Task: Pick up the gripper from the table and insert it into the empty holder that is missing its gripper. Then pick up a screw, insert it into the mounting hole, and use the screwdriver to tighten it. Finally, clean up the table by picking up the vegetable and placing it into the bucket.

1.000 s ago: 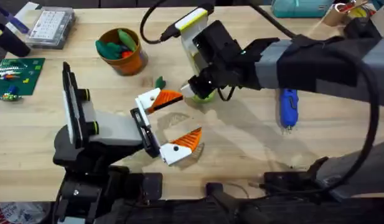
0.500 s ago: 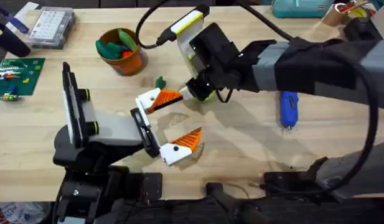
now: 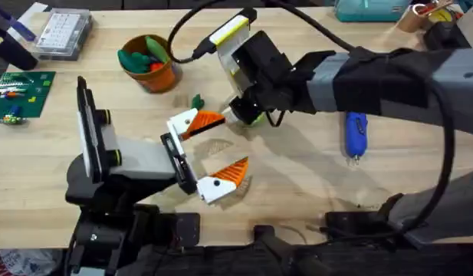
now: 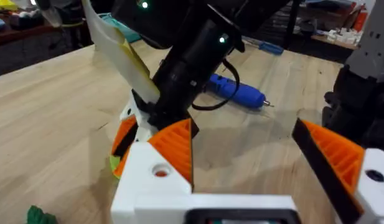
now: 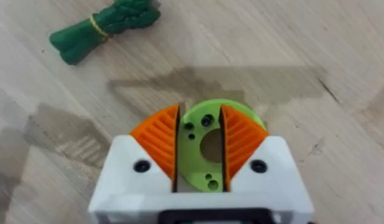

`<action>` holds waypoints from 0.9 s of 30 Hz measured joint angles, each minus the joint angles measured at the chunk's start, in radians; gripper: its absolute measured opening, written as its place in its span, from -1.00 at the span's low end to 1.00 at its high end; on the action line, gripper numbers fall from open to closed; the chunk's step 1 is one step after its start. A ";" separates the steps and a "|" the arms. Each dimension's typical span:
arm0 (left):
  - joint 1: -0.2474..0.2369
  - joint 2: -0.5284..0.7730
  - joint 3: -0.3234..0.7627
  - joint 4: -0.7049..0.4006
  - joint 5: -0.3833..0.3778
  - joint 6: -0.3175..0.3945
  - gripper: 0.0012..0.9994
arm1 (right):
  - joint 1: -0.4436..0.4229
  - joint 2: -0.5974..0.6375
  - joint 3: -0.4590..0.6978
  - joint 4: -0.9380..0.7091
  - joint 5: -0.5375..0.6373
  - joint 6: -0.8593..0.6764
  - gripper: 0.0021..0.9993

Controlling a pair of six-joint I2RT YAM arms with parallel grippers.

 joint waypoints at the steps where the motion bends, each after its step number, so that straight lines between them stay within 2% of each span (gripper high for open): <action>1: 0.000 0.000 0.000 0.000 0.000 0.000 0.97 | 0.000 0.000 0.000 0.002 0.004 -0.002 -0.36; 6: 0.000 0.000 0.000 0.000 0.000 0.000 0.97 | -0.002 0.002 0.000 0.002 0.013 -0.009 -0.93; 7: 0.000 0.000 0.000 0.000 0.000 0.000 0.97 | -0.002 0.003 0.000 0.004 0.014 -0.009 -0.98; 27: 0.000 0.000 0.000 0.000 0.000 0.000 0.97 | -0.003 0.000 0.018 -0.047 0.013 -0.009 -1.00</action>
